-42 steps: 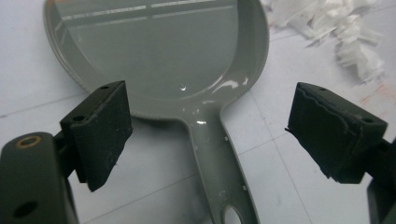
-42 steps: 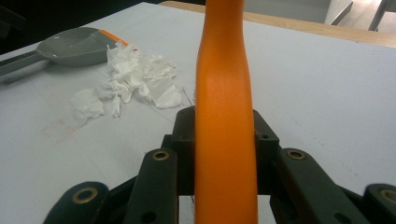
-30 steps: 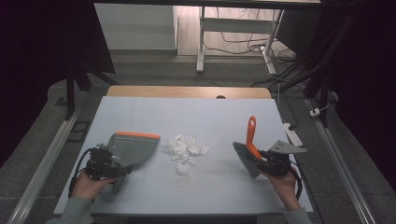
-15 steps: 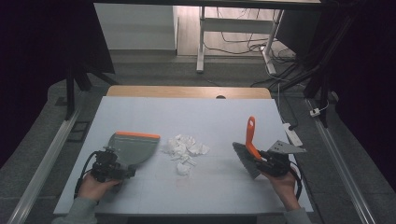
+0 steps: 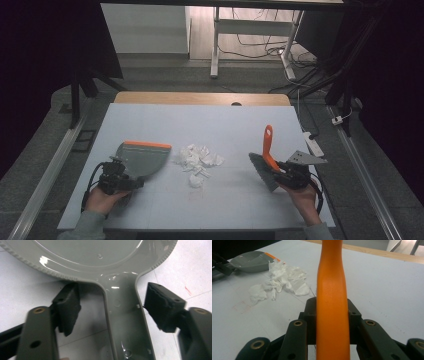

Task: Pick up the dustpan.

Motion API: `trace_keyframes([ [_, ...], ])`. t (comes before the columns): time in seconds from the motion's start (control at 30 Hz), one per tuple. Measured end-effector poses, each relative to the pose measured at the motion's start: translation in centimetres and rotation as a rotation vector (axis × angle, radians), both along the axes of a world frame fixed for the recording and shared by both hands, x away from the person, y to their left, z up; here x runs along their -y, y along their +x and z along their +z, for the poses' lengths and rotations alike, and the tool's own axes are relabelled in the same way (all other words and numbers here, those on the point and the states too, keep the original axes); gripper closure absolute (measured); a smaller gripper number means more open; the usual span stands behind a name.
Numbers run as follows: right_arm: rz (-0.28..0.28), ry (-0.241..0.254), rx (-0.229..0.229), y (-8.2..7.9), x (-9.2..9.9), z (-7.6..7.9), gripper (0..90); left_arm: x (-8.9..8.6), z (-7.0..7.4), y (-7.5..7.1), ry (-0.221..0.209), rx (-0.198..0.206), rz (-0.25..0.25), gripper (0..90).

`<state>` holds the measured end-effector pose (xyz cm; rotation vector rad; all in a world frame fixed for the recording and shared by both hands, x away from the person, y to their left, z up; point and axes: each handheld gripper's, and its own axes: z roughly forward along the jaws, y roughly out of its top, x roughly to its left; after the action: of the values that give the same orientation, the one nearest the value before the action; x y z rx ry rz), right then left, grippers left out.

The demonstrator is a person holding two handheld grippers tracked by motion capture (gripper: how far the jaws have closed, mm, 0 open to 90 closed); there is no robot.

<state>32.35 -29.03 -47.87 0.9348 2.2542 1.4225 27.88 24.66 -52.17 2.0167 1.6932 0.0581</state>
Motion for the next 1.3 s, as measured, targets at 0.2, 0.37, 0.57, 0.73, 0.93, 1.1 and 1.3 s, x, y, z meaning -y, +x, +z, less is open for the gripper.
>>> trace_keyframes([
  [0.2, -0.001, -0.001, 0.002, 0.0, 0.0, 0.0, 70.2, -0.3, 0.0, 0.0, -0.043, 0.007, 0.007, 48.6],
  [0.37, -0.002, -0.003, 0.000, 0.0, 0.0, 0.0, 70.2, -0.4, -0.1, 0.1, -0.080, 0.008, 0.004, 57.7],
  [0.57, -0.007, -0.005, -0.003, 0.0, 0.0, 0.0, 70.2, -1.0, -0.1, 0.1, -0.088, 0.017, 0.026, 61.3],
  [0.73, -0.009, -0.007, -0.004, 0.0, 0.1, 0.0, 70.2, -1.3, 0.0, 0.0, -0.100, 0.031, 0.033, 61.7],
  [0.93, -0.011, -0.006, -0.003, 0.0, 0.1, 0.0, 70.2, -1.7, 0.2, -0.1, -0.086, 0.054, 0.044, 61.8],
  [1.1, -0.012, -0.006, -0.003, 0.0, 0.1, 0.0, 70.2, -2.3, 0.7, -0.3, -0.088, 0.099, 0.054, 61.8],
  [1.3, -0.012, -0.007, -0.003, 0.0, 0.1, 0.0, 70.2, -2.7, 1.0, -0.5, -0.097, 0.141, 0.047, 61.8],
])
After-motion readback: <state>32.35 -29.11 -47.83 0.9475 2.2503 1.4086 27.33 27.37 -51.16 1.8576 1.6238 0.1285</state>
